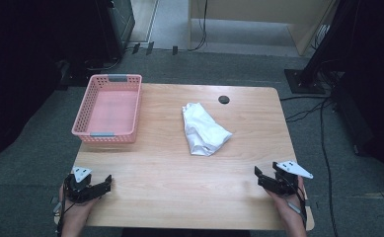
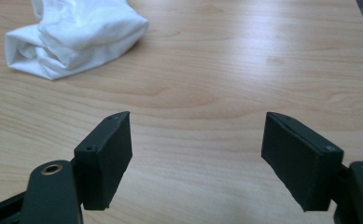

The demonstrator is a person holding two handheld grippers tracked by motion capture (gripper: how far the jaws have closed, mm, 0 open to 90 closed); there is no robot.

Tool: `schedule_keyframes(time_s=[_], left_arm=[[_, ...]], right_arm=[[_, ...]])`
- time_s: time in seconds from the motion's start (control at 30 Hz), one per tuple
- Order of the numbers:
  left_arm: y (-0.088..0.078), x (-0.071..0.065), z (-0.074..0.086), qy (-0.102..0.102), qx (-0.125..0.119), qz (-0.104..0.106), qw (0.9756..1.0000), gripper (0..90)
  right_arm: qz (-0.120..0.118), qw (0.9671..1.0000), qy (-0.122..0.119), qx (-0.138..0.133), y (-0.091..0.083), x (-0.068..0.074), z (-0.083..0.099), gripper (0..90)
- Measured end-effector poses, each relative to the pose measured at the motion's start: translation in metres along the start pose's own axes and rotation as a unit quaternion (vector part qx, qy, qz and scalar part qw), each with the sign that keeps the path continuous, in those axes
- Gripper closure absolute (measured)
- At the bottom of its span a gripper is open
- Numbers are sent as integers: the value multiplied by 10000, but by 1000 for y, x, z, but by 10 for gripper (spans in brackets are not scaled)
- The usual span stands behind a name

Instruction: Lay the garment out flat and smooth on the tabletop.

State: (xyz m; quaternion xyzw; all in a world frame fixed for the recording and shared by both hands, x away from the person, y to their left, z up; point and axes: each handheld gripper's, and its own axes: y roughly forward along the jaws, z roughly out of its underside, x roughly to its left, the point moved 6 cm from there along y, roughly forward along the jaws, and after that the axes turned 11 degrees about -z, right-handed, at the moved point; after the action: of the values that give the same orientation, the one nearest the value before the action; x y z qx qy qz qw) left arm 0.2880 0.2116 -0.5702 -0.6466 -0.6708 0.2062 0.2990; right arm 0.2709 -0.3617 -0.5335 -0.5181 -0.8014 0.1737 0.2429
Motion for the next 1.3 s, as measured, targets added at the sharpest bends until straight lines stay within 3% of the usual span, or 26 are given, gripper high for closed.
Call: schedule_keyframes(time_s=[0.3, 0.73, 0.9, 1.07, 1.3], left_arm=[[0, 0, 0, 4, -1, 2, 10000, 128], [0, 0, 0, 7, 0, 5, 10000, 128], [0, 0, 0, 9, -2, 17, 10000, 128], [0, 0, 0, 8, -3, 16, 10000, 128], [0, -1, 0, 10, -3, 21, 10000, 128]], right_arm=[[-250, 9997, -16, -3, 20, 17, -15, 250], [-546, 9984, 9, 117, 50, 43, -24, 251], [-706, 9973, -57, 204, 65, 60, -27, 251], [-784, 9966, 32, 256, 75, 65, -27, 254], [-911, 9955, 71, 266, 89, 76, -27, 331]])
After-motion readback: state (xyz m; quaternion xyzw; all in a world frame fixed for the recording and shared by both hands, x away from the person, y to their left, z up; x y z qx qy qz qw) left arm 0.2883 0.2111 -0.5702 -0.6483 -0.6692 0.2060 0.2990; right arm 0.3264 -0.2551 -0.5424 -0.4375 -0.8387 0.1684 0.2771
